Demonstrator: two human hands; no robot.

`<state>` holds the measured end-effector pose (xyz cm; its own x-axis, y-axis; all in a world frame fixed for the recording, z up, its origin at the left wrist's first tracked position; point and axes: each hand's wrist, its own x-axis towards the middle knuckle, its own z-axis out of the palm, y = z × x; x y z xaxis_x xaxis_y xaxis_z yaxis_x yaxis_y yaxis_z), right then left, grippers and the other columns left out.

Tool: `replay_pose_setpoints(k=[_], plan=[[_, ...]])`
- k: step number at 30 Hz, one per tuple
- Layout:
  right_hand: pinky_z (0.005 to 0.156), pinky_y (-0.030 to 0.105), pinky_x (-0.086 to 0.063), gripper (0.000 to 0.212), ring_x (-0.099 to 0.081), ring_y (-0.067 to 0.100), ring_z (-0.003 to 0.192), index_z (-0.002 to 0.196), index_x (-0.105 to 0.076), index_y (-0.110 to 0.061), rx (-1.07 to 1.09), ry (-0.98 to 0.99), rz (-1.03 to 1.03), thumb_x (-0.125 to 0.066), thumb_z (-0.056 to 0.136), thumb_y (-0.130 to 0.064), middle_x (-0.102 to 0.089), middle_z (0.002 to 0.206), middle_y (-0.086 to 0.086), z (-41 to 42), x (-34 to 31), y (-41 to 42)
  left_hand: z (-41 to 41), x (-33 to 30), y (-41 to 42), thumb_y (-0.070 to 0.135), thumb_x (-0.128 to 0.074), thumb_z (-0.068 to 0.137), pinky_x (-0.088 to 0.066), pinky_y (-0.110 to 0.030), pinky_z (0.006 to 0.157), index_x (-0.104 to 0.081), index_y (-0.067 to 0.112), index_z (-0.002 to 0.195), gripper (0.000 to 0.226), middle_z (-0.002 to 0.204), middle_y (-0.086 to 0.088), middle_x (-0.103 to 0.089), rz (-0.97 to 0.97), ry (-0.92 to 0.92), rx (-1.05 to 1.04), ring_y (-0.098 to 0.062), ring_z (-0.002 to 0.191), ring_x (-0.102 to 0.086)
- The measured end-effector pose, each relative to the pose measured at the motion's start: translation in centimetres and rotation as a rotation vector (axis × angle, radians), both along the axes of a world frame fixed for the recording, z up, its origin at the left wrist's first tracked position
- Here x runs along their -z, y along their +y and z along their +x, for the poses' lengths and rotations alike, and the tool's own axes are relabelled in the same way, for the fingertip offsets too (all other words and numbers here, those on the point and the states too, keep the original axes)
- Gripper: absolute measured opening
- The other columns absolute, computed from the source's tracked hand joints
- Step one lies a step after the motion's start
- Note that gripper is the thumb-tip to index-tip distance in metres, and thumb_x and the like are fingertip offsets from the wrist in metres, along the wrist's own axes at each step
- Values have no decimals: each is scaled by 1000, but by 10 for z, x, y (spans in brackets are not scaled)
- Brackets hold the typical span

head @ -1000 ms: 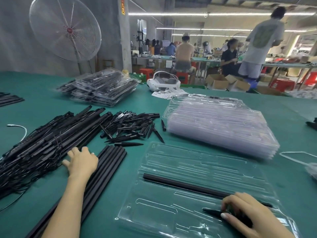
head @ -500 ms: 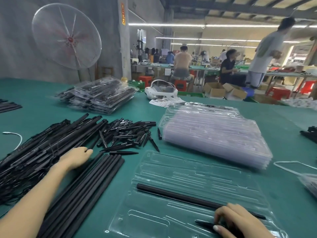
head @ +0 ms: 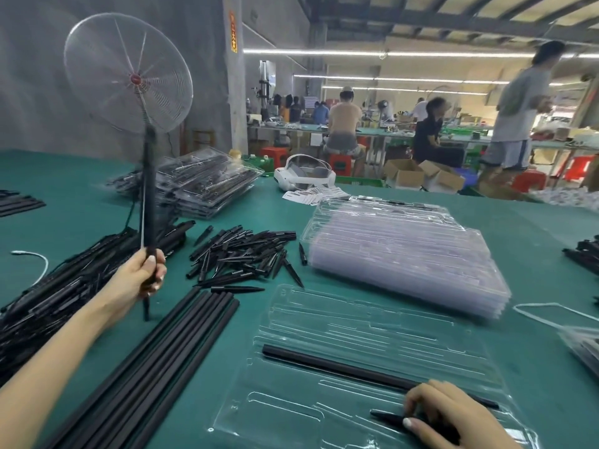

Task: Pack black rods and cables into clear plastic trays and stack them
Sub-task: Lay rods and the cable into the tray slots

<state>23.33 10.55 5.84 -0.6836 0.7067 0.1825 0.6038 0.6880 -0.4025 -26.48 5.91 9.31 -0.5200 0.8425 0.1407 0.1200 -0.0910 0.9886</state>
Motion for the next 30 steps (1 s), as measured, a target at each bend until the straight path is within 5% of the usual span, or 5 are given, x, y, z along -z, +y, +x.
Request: replay_pose_setpoints(k=[6,10,17,23,30], plan=[[72,11,-44,24,-56,1,79,86,-60,-40,19,-41,-41,-55,79,-63,-60,80,-15,-3,-16,3,13,-14,1,13,-25,105,-29,-16,40,-42,14,84,27,62,-3,-37,-17,112,6,-9,41,-38],[69,10,-41,11,-51,-2,75,88,-64,-35,16,232,270,-69,79,-36,-57,76,-20,-36,-22,-4,38,-14,-8,12,-28,104,-33,-21,48,-42,12,84,24,61,-1,-42,-61,173,79,-9,45,-44],[100,14,-36,74,-37,-9,123,140,-20,-51,-246,401,-316,-59,78,-63,-35,135,-27,-162,-52,-21,76,-8,-34,6,-29,102,-38,-16,47,-43,3,86,21,58,1,-37,-23,243,150,-7,47,-38],[111,39,-33,122,-37,19,134,148,8,-39,-188,661,-870,-70,58,-64,-20,154,7,-286,-75,-16,69,-5,-66,6,-33,98,-43,-19,53,-47,3,89,17,56,3,-42,7,232,208,-9,50,-41],[95,38,-32,66,-42,17,130,138,-43,-14,-49,850,-1220,-65,85,-47,-47,138,-5,-377,-84,-15,41,-12,-110,29,-44,94,-38,-23,60,-57,3,89,29,64,0,-53,-160,355,426,-12,60,-48]])
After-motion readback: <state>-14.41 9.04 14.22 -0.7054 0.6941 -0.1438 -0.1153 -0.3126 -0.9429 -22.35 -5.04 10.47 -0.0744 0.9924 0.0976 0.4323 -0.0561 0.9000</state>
